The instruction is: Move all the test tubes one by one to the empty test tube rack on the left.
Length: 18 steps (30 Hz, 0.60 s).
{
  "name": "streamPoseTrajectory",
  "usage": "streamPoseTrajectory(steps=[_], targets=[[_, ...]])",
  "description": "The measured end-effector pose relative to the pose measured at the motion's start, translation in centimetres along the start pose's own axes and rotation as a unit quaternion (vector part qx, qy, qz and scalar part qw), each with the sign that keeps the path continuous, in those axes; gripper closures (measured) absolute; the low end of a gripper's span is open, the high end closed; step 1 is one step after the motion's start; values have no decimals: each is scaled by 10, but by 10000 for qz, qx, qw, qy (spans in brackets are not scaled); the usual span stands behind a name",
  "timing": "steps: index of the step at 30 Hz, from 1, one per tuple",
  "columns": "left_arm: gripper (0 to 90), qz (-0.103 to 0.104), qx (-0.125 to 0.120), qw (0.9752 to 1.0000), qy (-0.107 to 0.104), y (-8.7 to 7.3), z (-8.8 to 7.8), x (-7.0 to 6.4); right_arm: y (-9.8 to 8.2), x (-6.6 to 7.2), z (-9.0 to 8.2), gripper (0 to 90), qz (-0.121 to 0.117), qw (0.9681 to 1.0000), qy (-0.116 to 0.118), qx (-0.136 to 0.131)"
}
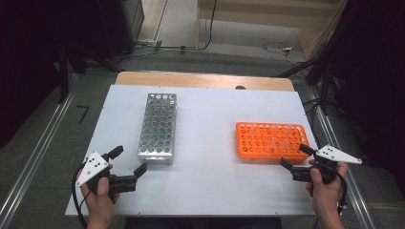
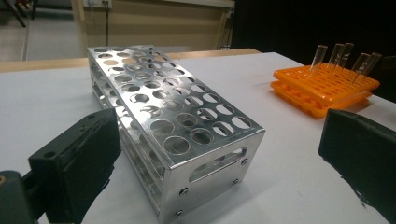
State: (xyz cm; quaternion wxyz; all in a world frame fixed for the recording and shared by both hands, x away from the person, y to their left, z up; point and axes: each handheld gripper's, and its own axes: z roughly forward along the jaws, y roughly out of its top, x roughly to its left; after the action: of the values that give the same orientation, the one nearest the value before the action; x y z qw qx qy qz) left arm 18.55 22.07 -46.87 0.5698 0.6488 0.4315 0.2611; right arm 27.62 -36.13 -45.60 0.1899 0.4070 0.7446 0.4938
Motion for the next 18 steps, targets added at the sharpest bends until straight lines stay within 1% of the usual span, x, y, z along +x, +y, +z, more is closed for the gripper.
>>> streamPoseTrajectory(steps=[3,7,9,11,13,15,18], targets=[[0,5,8,10000,-4,0,0,0,0,-1,0,0,39,10000,-12,21],[0,-5,9,10000,-5,-1,0,0,1,-5,-3,0,77,10000,-32,16],[0,-13,15,10000,-5,-1,0,0,0,-9,-3,37,133,9999,-110,-4],[0,-17,27,10000,-7,-1,0,0,-1,-13,-3,41,213,9997,-125,33],[0,-10,43,10000,2,-1,1,-1,-3,-17,-2,80,296,9994,-160,63],[0,-6,53,10000,0,-1,2,-1,-4,-17,0,171,353,9991,-206,106],[0,23,76,10000,-19,-1,3,-2,-5,-15,9,243,269,9989,-246,279]])
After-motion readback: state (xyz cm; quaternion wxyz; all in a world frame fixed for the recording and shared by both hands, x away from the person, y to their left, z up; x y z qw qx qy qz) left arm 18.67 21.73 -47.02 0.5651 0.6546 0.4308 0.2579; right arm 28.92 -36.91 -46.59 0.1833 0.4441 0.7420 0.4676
